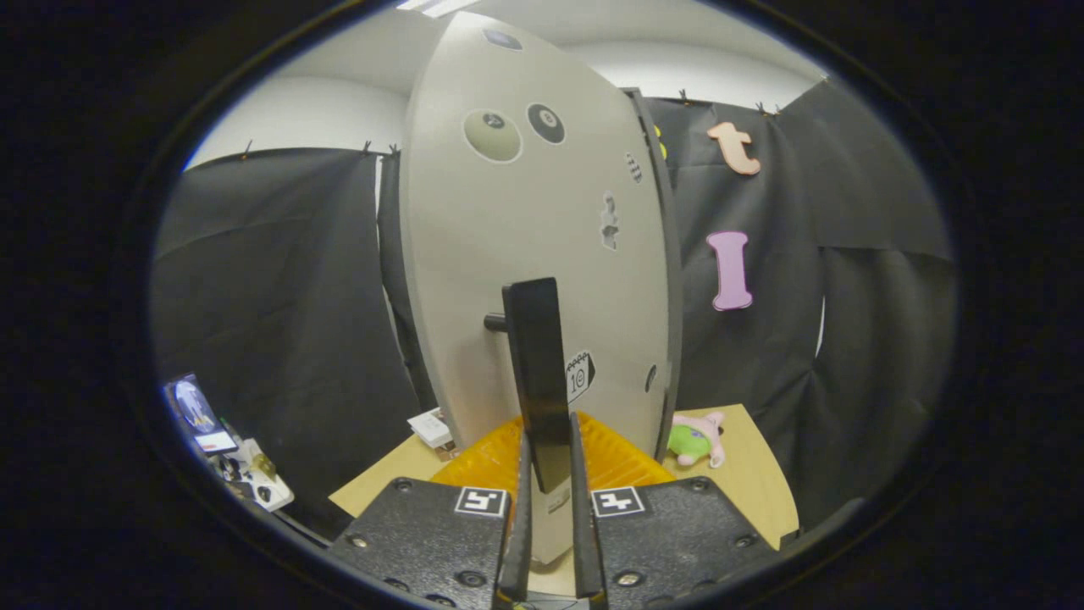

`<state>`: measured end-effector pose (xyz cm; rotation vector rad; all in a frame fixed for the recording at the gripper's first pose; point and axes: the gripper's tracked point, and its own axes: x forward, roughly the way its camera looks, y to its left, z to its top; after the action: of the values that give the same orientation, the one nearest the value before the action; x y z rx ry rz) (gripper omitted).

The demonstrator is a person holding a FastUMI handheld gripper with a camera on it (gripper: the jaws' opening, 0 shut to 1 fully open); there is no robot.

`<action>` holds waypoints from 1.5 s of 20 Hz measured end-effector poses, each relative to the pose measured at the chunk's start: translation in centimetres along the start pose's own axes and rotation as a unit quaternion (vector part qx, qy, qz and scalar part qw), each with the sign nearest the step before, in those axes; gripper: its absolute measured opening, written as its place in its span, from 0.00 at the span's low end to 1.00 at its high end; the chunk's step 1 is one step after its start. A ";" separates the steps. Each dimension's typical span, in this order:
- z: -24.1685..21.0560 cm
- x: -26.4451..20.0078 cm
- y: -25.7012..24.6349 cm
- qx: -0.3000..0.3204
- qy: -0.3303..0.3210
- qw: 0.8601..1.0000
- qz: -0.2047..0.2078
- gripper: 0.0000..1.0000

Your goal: Open the shoe cabinet door, grab the shoes and put them into the shoe cabinet, then close the shoe cabinet door.

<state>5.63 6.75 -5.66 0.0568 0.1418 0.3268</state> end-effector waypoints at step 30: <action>-0.8 -6.4 -14.2 0.010 0.009 1.000 0.006 0.11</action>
<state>3.97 -8.69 -6.77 0.0739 0.1623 0.3383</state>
